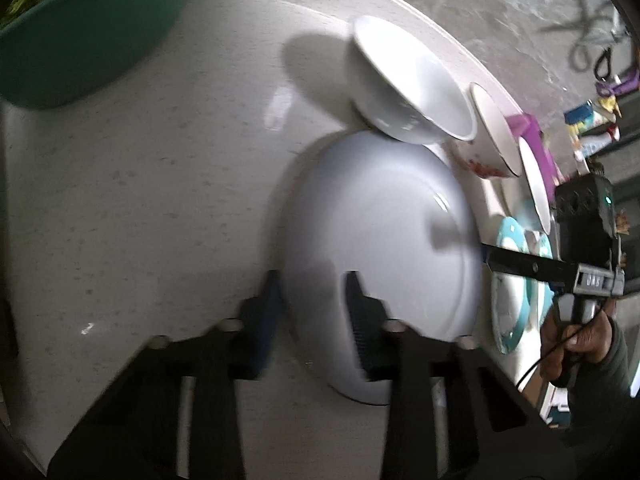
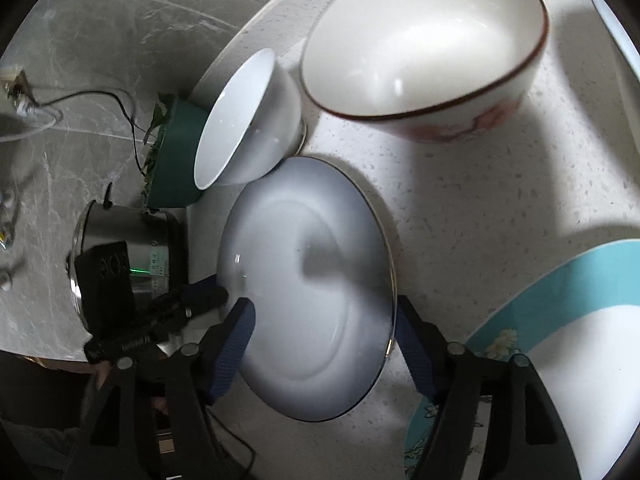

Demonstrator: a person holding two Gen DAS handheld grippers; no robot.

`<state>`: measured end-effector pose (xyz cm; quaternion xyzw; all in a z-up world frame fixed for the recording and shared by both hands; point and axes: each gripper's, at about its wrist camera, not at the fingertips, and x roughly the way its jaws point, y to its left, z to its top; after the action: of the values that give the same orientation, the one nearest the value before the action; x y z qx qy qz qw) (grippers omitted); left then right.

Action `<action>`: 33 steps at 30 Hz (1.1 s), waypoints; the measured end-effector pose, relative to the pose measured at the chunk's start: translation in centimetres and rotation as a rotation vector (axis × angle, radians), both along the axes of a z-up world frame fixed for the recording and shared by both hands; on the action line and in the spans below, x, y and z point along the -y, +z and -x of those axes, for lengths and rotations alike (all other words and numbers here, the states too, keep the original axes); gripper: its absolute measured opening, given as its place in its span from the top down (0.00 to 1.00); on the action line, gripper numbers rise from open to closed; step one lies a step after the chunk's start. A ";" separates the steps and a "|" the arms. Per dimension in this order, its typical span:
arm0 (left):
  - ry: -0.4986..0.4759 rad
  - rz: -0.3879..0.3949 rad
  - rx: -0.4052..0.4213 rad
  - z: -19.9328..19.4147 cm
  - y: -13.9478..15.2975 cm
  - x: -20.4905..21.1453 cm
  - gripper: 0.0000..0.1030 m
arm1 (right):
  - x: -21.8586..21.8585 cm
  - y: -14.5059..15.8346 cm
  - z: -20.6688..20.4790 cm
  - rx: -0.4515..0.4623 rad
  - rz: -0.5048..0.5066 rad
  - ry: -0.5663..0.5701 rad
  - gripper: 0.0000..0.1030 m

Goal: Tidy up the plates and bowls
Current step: 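Close both grippers on the grey-rimmed plate rim and lift it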

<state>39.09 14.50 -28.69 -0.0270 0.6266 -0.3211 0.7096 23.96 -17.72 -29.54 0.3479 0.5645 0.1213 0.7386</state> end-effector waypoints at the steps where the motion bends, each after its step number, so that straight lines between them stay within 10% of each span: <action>1: -0.002 0.005 -0.002 0.0 -0.1 -0.1 0.81 | -0.2 0.1 -0.1 0.000 0.023 0.015 0.29; 12: -0.016 -0.023 0.022 0.1 0.0 1.3 0.81 | -0.3 0.3 -0.3 -0.047 0.216 0.032 0.76; 33: -0.028 -0.038 0.017 5.2 2.0 0.3 0.81 | -2.3 2.7 3.8 -0.033 0.215 -0.001 0.76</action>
<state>33.94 14.23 -26.68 -0.0021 0.6270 -0.3190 0.7107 20.16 -15.39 -26.84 0.2688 0.5860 0.0540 0.7625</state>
